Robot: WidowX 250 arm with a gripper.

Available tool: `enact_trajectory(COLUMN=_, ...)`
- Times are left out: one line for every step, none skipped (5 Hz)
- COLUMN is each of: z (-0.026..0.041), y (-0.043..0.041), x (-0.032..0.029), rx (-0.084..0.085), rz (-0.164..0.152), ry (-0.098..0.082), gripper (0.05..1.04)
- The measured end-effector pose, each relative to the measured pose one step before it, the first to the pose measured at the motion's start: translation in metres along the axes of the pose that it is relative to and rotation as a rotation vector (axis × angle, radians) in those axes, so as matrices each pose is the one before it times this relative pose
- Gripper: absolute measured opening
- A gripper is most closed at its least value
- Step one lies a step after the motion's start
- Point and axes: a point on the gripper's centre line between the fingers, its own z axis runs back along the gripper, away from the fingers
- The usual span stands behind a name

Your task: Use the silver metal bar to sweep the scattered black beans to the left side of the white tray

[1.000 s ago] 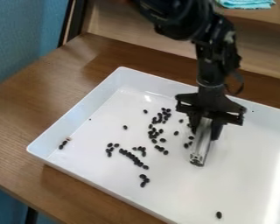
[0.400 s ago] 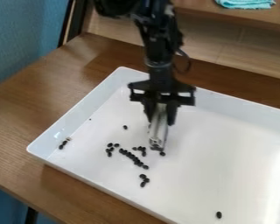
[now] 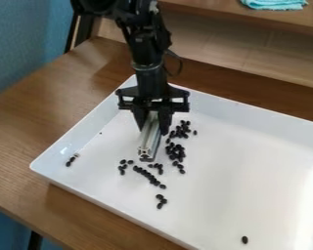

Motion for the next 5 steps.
enact_trajectory(z=0.00198, y=-0.01956, x=-0.00435, rx=-0.0204, rz=-0.0098, ry=-0.0078, gripper=0.406)
enact_trajectory(z=0.01288, y=-0.04054, x=-0.00118, rx=-0.0211, rz=-0.0136, ry=0.0034, gripper=0.406)
enact_trajectory(z=-0.00009, y=-0.01185, x=0.00753, rx=-0.0017, rz=0.0556, ry=-0.0095, gripper=0.406)
enact_trajectory(z=-0.02219, y=0.00359, x=0.00369, rx=0.0416, rz=0.0186, ry=0.0118, gripper=0.406)
enact_trajectory(z=-0.01542, y=0.00619, x=0.00836, rx=0.0204, rz=0.0021, ry=-0.0310, gripper=0.406)
